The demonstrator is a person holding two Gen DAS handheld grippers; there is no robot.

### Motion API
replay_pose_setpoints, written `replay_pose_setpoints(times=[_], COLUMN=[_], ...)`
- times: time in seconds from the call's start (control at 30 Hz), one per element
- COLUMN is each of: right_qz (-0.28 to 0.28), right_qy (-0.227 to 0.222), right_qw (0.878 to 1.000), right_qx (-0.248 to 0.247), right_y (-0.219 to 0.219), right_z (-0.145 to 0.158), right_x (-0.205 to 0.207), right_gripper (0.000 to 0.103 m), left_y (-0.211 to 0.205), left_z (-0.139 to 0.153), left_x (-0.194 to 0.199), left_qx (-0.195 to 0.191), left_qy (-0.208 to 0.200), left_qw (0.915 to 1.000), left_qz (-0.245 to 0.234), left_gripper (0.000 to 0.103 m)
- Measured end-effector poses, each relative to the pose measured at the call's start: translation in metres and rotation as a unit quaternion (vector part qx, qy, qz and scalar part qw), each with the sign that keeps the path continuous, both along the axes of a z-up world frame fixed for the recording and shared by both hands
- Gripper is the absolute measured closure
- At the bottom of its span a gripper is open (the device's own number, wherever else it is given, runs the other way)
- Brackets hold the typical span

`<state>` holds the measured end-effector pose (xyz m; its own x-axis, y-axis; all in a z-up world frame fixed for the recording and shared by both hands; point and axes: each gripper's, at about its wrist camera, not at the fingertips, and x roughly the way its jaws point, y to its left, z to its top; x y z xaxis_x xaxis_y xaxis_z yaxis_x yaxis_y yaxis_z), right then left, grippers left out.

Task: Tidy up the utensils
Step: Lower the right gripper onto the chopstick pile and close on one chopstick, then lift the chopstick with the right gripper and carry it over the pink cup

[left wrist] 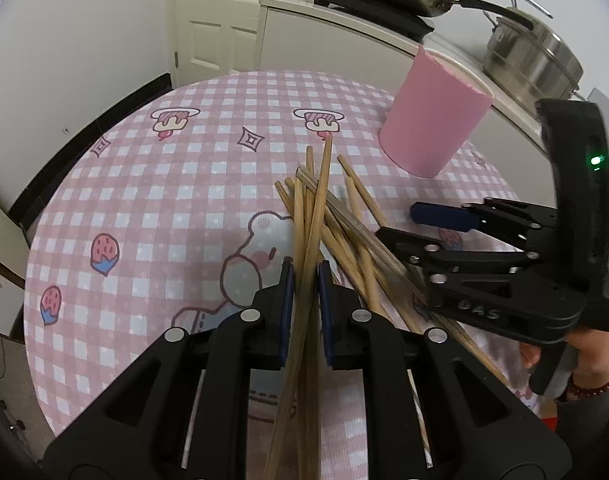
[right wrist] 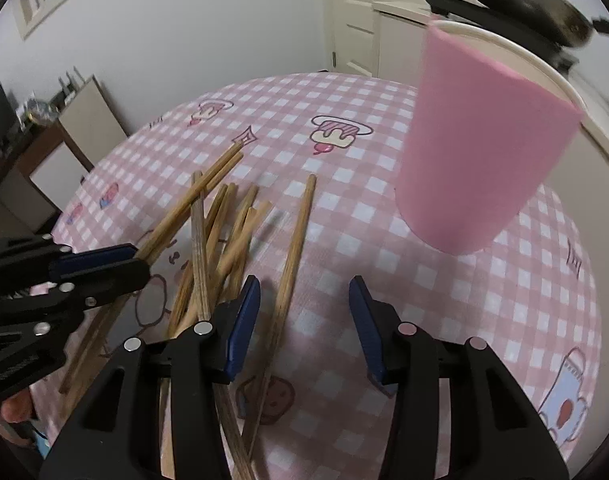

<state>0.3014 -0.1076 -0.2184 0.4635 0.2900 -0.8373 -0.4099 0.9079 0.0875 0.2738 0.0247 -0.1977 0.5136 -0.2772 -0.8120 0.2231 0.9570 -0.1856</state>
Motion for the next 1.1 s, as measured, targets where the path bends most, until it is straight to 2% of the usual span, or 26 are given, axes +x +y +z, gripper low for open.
replay_pose_setpoints(times=[0.07,0.2,0.23,0.4,0.53,0.7,1.03,1.1], right_qz=[-0.004,-0.002,-0.001,-0.002,0.0,0.002,0.004,0.005], right_qy=[-0.007,-0.003,-0.001,0.0,0.004,0.005,0.006,0.006], right_qw=[1.0,1.0,1.0,1.0,1.0,1.0,1.0,1.0], right_qx=[-0.019,-0.016,-0.013,-0.004,0.002,0.003,0.006,0.01], right_y=[0.001,-0.004,-0.005,-0.008,-0.01,-0.008,-0.008,-0.008], right_z=[-0.001,0.001,0.001,0.001,0.003,0.003,0.003,0.003], right_x=[0.003,0.003,0.003,-0.002,-0.007,-0.009,-0.008,-0.008], right_gripper=[0.073,0.093,0.094,0.095,0.095,0.095,0.095,0.095], left_y=[0.002,0.008,0.008,0.011,0.009,0.004,-0.002,-0.005], left_z=[0.001,0.001,0.0,-0.009,-0.014,-0.01,-0.015,-0.013], left_x=[-0.001,-0.003,-0.003,-0.001,0.0,-0.002,0.013,0.013], left_qx=[-0.001,-0.008,-0.01,-0.023,-0.014,0.004,0.027,0.035], left_qy=[0.0,0.004,0.006,0.027,0.033,0.017,0.023,0.017], left_qw=[1.0,0.9999,0.9998,0.9993,0.9991,0.9996,0.9992,0.9992], left_qz=[0.006,0.012,0.013,0.016,0.022,0.023,0.017,0.013], left_gripper=[0.09,0.09,0.09,0.09,0.089,0.089,0.09,0.094])
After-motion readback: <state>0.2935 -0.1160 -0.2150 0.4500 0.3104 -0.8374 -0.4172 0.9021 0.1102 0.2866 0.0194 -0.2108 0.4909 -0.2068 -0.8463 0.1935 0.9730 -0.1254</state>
